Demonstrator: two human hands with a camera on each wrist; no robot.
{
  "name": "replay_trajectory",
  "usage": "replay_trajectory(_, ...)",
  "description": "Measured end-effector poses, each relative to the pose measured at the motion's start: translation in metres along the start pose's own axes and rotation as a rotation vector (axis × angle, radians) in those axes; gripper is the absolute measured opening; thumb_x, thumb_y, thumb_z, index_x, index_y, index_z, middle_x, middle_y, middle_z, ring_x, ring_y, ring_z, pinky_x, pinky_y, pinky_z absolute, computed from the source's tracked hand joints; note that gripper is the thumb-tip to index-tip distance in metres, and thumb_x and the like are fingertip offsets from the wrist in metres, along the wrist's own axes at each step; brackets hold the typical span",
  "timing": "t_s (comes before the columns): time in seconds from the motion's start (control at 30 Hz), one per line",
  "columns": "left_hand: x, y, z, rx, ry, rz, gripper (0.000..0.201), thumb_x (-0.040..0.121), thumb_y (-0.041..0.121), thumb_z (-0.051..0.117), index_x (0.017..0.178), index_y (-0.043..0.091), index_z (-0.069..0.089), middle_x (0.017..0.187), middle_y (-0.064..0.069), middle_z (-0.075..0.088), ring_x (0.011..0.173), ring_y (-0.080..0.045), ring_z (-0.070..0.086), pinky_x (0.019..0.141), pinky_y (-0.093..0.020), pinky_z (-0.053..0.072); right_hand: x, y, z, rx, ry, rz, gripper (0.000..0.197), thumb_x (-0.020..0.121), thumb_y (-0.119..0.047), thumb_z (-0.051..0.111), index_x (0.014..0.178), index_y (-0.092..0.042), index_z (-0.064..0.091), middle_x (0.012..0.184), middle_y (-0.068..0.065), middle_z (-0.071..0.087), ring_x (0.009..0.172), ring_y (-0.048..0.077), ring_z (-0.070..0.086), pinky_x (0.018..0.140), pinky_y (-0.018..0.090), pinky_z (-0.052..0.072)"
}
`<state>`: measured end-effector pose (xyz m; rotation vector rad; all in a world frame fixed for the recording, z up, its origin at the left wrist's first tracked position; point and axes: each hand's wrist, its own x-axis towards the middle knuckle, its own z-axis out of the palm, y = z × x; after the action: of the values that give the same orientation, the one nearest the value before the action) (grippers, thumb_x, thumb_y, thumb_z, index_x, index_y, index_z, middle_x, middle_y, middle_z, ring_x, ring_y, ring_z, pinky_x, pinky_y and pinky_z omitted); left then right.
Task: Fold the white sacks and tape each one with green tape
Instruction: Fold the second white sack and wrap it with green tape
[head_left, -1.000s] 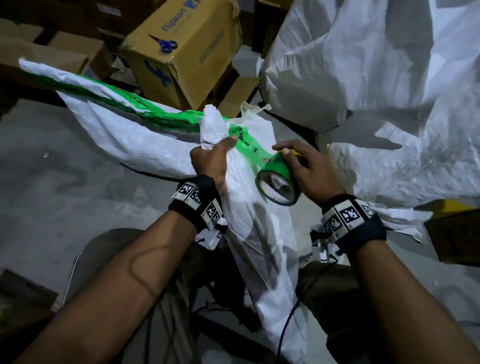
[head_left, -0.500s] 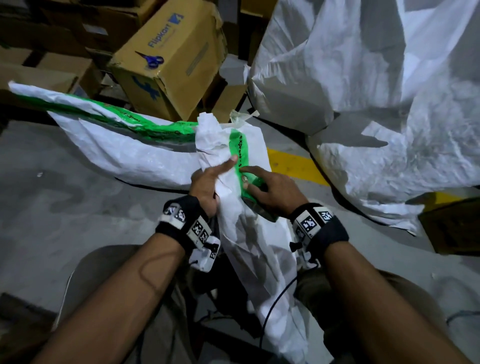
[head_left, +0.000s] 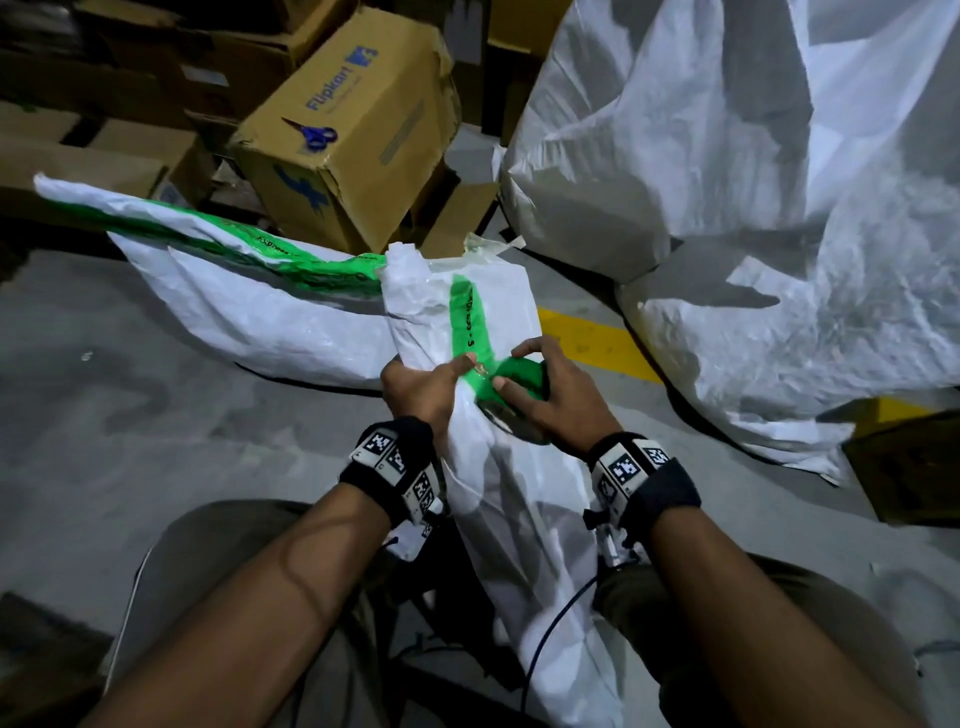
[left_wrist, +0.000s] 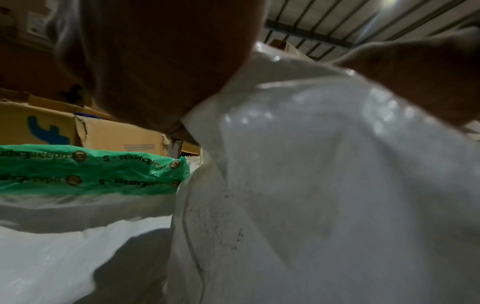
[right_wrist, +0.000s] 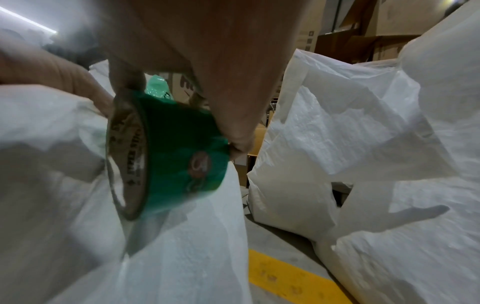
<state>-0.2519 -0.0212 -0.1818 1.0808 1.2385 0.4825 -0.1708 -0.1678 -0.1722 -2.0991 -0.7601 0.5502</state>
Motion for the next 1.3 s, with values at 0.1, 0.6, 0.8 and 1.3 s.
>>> replay_trajectory(0.1, 0.010, 0.000, 0.000, -0.051, 0.002, -0.007, 0.057, 0.033, 0.027, 0.095, 0.081, 0.008, 0.073, 0.078, -0.004, 0.077, 0.072, -0.024, 0.075, 0.070, -0.052, 0.062, -0.005, 0.011, -0.002, -0.024, -0.019, -0.040, 0.070, 0.074, -0.065, 0.076, 0.132, -0.046, 0.041, 0.119, -0.001, 0.053, 0.109, 0.016, 0.056, 0.094, 0.036, 0.049)
replay_trajectory(0.6, 0.009, 0.004, -0.001, -0.022, -0.006, -0.072, 0.040, 0.052, 0.003, 0.091, 0.073, 0.006, 0.057, 0.065, 0.001, 0.057, 0.059, -0.017, 0.053, 0.054, -0.032, 0.053, -0.030, 0.015, -0.024, -0.872, -0.427, -0.025, 0.076, 0.087, -0.052, 0.052, 0.150, -0.062, 0.011, 0.119, 0.008, 0.063, 0.107, 0.033, 0.062, 0.074, 0.037, 0.039)
replay_trajectory(0.8, 0.007, -0.005, -0.004, -0.039, -0.100, -0.244, 0.073, 0.044, 0.034, 0.099, 0.100, 0.000, 0.066, 0.086, -0.004, 0.065, 0.077, -0.026, 0.063, 0.071, -0.031, 0.052, -0.043, 0.026, -0.004, -0.830, -0.316, -0.029, 0.081, 0.090, -0.071, 0.045, 0.151, -0.058, -0.006, 0.113, 0.008, 0.056, 0.098, 0.037, 0.062, 0.069, 0.037, 0.037)
replay_trajectory(1.3, -0.040, -0.044, -0.016, 0.175, 0.122, -0.125, 0.052, 0.045, 0.032, 0.097, 0.084, 0.007, 0.073, 0.078, -0.001, 0.073, 0.065, -0.017, 0.068, 0.064, -0.036, 0.061, -0.034, 0.036, 0.037, -0.262, -0.065, -0.094, 0.061, 0.075, -0.045, 0.081, 0.114, -0.012, 0.048, 0.100, 0.010, 0.057, 0.085, 0.036, 0.058, 0.063, 0.039, 0.046)
